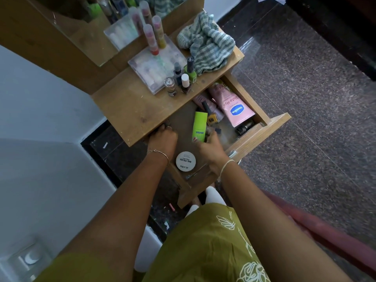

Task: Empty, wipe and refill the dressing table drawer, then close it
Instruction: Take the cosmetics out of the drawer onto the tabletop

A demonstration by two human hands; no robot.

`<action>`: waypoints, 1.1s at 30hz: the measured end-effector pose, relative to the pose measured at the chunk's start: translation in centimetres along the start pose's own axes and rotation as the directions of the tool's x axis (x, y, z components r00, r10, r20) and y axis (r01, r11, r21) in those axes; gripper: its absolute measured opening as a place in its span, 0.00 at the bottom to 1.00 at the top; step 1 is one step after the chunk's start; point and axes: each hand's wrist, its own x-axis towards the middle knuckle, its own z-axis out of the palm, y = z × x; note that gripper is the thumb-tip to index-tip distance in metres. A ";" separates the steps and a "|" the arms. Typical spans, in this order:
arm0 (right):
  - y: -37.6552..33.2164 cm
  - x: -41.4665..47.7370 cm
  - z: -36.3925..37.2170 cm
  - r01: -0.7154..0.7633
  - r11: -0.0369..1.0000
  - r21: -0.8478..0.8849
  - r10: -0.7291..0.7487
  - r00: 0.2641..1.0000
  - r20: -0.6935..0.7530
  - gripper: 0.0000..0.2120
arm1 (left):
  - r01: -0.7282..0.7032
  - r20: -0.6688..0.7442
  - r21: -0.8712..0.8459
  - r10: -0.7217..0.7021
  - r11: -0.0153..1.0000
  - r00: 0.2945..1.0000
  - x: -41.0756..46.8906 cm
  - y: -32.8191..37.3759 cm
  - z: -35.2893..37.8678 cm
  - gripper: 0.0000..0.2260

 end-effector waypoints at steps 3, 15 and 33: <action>-0.7 -0.7 -0.3 -0.010 1.000 0.023 0.010 1.000 0.014 0.21 | 0.033 -0.082 -0.174 -0.048 0.984 0.995 -0.6 -0.2 -0.3 0.06; -6.2 -6.3 -2.3 0.222 0.970 -0.098 -0.221 0.975 0.024 0.31 | -0.071 -0.159 -0.946 -0.260 0.317 0.952 -5.1 0.2 -5.2 0.09; -20.2 -7.6 -0.7 0.511 0.836 -0.202 -0.503 0.859 0.092 0.21 | -0.190 -0.284 -0.955 -0.524 0.227 0.803 -3.5 -5.1 -18.3 0.08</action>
